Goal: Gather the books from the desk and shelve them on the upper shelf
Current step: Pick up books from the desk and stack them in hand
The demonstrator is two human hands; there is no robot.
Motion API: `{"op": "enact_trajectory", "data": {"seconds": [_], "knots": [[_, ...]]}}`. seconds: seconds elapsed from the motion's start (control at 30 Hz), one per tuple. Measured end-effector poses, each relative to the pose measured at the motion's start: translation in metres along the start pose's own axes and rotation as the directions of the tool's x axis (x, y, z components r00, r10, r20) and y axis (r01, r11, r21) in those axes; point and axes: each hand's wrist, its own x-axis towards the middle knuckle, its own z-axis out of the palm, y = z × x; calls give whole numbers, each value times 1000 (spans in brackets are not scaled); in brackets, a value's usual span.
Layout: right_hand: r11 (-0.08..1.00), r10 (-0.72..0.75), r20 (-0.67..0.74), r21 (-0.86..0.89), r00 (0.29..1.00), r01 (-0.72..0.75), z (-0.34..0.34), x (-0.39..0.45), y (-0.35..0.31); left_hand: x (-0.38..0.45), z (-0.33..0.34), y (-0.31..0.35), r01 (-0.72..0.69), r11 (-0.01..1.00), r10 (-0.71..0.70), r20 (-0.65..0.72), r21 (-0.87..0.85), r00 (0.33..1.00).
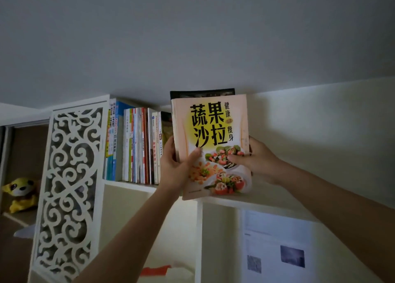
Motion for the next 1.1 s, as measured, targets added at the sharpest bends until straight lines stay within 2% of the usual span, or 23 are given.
{"op": "enact_trajectory", "data": {"seconds": [0.17,0.23,0.33,0.4,0.43,0.6,0.77,0.87,0.97,1.0,1.03,1.1], "knots": [[997,59,81,47,995,-63,6,41,19,31,-3,-22,47,998,-47,-6,32,999],[990,102,167,79,981,-116,6,44,30,37,-7,-30,82,992,-83,4,99,997],[988,145,324,-1,935,-153,1,45,48,39,-23,-34,155,982,-171,171,106,970],[986,165,354,-47,920,-158,-2,50,56,35,-36,-31,200,979,-204,293,45,934],[986,165,364,-54,916,-157,-3,55,57,34,-41,-29,186,981,-196,308,61,931],[982,178,470,-26,865,-189,4,81,57,38,-47,-25,15,920,-74,137,391,988],[980,164,503,12,848,-196,21,106,66,43,-43,-46,-116,765,130,25,633,991],[989,145,378,-31,915,-144,33,107,70,46,-42,-53,-87,703,166,-44,706,985],[928,139,146,-364,980,-77,47,105,68,47,-39,-54,-86,630,203,-57,772,978],[890,114,128,-454,985,-44,53,103,66,48,-40,-54,-71,622,193,-64,780,979],[872,90,178,-490,980,9,61,102,66,49,-43,-55,-43,630,161,-77,776,984],[909,74,379,-406,922,94,79,98,64,48,-52,-57,-30,650,123,-67,760,990]]}}
